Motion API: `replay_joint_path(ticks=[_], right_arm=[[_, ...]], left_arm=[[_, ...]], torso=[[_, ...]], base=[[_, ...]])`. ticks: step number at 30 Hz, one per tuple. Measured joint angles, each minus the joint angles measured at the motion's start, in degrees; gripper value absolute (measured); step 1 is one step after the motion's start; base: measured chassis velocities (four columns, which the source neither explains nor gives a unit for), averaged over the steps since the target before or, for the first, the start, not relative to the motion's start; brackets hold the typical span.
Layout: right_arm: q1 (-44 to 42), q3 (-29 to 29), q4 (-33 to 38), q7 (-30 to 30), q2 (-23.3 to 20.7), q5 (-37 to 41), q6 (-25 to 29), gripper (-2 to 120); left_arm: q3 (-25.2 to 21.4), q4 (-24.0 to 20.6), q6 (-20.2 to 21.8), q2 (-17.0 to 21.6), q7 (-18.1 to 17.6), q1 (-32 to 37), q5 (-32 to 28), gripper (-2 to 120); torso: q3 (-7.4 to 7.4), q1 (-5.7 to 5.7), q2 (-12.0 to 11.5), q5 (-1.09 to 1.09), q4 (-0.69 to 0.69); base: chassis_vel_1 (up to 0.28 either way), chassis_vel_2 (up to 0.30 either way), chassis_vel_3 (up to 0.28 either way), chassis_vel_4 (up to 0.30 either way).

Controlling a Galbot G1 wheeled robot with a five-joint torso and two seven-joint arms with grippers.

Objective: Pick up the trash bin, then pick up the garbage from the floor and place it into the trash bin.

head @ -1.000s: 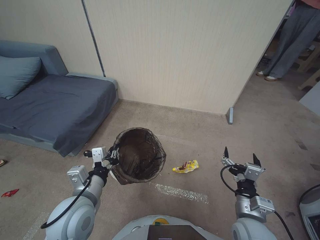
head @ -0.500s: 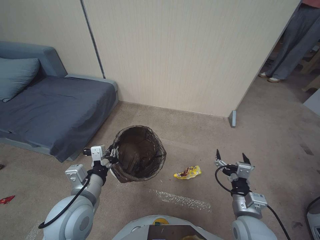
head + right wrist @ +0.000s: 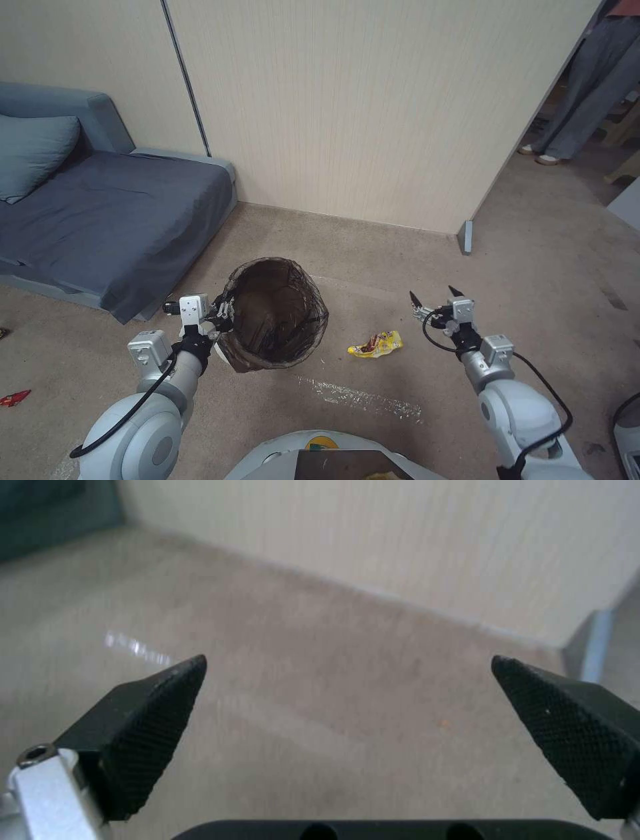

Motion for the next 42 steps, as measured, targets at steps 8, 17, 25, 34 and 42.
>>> replay_joint_path(ticks=[8,17,25,34,42], right_arm=[[6.88,-4.75,-10.21,-9.88,-14.09,2.17,-4.32,100],[14.46,-12.70,-20.37,-18.64,-19.29,0.15,-4.81,100],[23.69,-21.64,-27.53,-23.21,-20.68,-2.52,-4.35,100],[30.47,-29.52,-33.02,-25.70,-20.97,-5.33,-2.82,100],[33.38,-33.98,-36.27,-26.67,-19.87,-6.50,-2.72,100]], left_arm=[[-0.26,0.00,0.16,0.19,0.00,1.54,-0.33,8],[-0.17,0.00,0.23,0.44,-0.07,1.40,-0.54,8],[-0.23,0.01,0.40,0.40,-0.21,1.45,-0.78,8],[-0.53,0.04,0.63,0.57,-0.29,1.50,-1.21,8],[-0.63,0.04,0.79,0.24,-0.37,1.85,-1.22,8]], torso=[[0.00,0.00,0.00,-0.02,0.02],[0.00,0.00,0.00,-0.01,0.00],[0.00,0.00,0.00,-0.03,0.02],[0.00,0.00,0.00,-0.04,0.01],[0.00,0.00,0.00,-0.02,0.00]], base=[[0.000,0.000,0.000,0.000],[0.000,0.000,0.000,0.000],[0.000,0.000,0.000,0.000],[0.000,0.000,0.000,0.000],[0.000,0.000,0.000,0.000]])
